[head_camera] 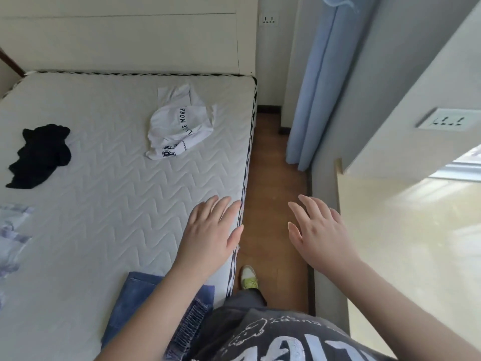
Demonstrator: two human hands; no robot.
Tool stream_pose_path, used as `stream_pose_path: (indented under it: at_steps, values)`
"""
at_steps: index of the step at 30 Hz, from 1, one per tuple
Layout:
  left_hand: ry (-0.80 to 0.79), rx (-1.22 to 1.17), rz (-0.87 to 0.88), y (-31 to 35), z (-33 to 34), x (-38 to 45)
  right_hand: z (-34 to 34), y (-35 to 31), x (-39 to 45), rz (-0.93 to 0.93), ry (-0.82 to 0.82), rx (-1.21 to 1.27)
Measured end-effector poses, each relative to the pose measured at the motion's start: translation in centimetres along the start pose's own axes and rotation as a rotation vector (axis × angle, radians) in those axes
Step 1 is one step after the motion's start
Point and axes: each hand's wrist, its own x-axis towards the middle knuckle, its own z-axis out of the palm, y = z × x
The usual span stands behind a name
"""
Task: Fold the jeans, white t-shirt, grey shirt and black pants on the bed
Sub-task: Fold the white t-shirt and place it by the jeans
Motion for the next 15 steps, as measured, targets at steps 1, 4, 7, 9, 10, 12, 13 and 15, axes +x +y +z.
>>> stream_pose_path:
  at_steps: [1,4,7,9,10,12,13,15]
  values:
    - [-0.009,-0.001,-0.015,-1.0,0.0,0.8,-0.1,-0.2,1.4,-0.020,-0.014,-0.004]
    - [-0.013,-0.010,-0.026,-3.6,0.2,3.4,-0.8,-0.8,5.5,-0.059,-0.039,-0.014]
    - [-0.006,0.001,-0.017,-5.7,0.2,6.1,-1.5,-1.3,8.7,-0.066,-0.041,-0.019]
    - [-0.004,0.013,-0.013,-6.7,0.1,8.0,-1.7,-1.4,10.7,-0.079,-0.045,-0.012]
    - [-0.002,0.019,-0.017,-7.1,0.0,8.9,-1.8,-1.4,11.7,-0.088,-0.051,-0.015]
    - [0.009,0.021,-0.029,-7.8,-0.2,10.7,-2.1,-1.1,13.9,-0.102,-0.060,-0.029]
    - [0.018,0.017,-0.042,-8.2,-0.2,11.6,-2.2,-0.8,15.2,-0.107,-0.063,-0.034]
    - [0.029,0.014,-0.082,-8.7,-0.1,13.6,-2.3,0.0,17.9,-0.120,-0.058,-0.034]
